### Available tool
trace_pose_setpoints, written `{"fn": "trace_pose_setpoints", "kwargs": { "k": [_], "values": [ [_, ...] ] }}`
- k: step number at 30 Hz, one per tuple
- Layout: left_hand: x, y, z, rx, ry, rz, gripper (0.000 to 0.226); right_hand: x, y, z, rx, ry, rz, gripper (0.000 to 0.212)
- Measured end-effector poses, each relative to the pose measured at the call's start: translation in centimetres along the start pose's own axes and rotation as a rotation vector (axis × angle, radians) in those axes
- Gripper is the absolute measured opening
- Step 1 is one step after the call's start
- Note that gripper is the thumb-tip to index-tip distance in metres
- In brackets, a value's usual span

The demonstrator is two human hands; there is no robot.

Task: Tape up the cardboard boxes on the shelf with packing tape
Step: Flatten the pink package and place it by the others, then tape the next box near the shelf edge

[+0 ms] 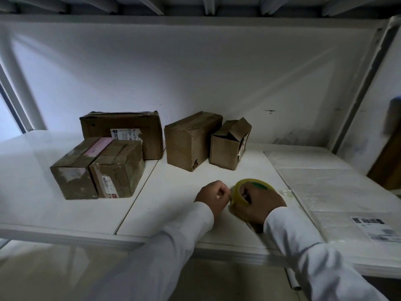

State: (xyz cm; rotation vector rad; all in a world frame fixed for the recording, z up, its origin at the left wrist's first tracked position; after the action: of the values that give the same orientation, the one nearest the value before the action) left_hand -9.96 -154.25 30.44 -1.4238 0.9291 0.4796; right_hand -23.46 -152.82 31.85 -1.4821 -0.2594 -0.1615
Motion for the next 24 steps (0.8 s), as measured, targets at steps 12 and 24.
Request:
{"fn": "trace_pose_setpoints", "kwargs": {
  "k": [12, 24],
  "values": [
    [-8.3, -1.4, 0.5, -0.154, 0.368, -0.495, 0.015, -1.7, -2.5, -0.1, -0.232, -0.152, -0.574, 0.025],
    [-7.8, -2.4, -6.1, -0.271, 0.126, -0.273, 0.064, -4.3, -2.5, -2.3, -0.388, -0.079, -1.023, 0.008]
  ]
}}
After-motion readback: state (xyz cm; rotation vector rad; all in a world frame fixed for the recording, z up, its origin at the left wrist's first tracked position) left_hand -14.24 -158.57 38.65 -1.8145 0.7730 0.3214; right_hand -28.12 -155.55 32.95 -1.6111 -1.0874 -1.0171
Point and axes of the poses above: each hand's wrist, its own z-axis away from the middle knuckle, its own y-axis out of the palm, x = y × z, the point moved 6 cm from there along -z, towards the middle knuckle, and after that the axes turned 7 degrees about x, right-handed, at the moved point
